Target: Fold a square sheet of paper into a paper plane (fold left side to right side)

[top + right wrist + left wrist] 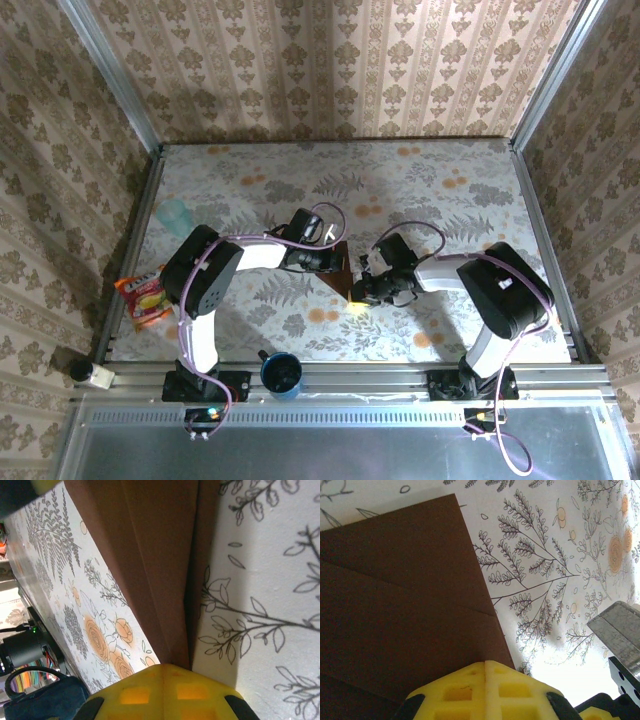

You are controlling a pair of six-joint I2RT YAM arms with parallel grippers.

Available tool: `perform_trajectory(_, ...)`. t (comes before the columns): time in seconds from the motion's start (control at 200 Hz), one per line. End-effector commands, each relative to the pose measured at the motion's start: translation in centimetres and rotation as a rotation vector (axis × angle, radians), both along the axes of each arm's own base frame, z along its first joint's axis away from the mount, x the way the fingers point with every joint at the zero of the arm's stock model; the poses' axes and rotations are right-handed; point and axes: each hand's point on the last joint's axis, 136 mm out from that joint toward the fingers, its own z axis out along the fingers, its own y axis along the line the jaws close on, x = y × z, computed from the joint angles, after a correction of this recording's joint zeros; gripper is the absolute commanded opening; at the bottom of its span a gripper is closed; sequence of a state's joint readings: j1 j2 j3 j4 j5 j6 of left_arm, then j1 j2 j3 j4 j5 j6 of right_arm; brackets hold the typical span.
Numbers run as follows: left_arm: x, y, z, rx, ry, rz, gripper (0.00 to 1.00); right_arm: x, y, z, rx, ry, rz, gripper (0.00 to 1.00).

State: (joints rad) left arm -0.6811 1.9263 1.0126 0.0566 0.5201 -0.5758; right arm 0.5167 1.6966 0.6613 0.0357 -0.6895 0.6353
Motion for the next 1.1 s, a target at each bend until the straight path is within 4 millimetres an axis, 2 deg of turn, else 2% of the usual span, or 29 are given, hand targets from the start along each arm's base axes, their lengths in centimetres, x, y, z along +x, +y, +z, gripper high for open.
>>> perform_trajectory(0.0, -0.7, 1.7, -2.4, 0.089, 0.044, 0.036, 0.00, -2.5, -0.7, -0.1, -0.006, 0.096, -0.002, 0.00)
perform_trajectory(0.19, -0.7, 1.4, -2.2, 0.081, 0.042, 0.031, 0.00, -0.8, 0.1, 3.9, 0.056, 0.002, 0.001, 0.00)
perform_trajectory(0.32, -0.7, 1.3, -2.2, 0.077, 0.039, 0.029, 0.00, 1.0, 0.6, 4.7, 0.058, -0.047, -0.006, 0.00)
perform_trajectory(0.48, -0.8, 1.2, -2.1, 0.074, 0.038, 0.026, 0.00, 3.1, 1.3, 3.7, 0.037, -0.066, -0.017, 0.00)
perform_trajectory(0.65, -0.8, 1.0, -2.0, 0.068, 0.039, 0.022, 0.00, 4.4, 1.7, 2.3, 0.004, -0.064, -0.020, 0.00)
perform_trajectory(1.095, -0.6, 0.9, -2.0, 0.068, 0.039, 0.027, 0.00, 5.1, 1.4, 0.0, -0.067, -0.037, -0.019, 0.00)
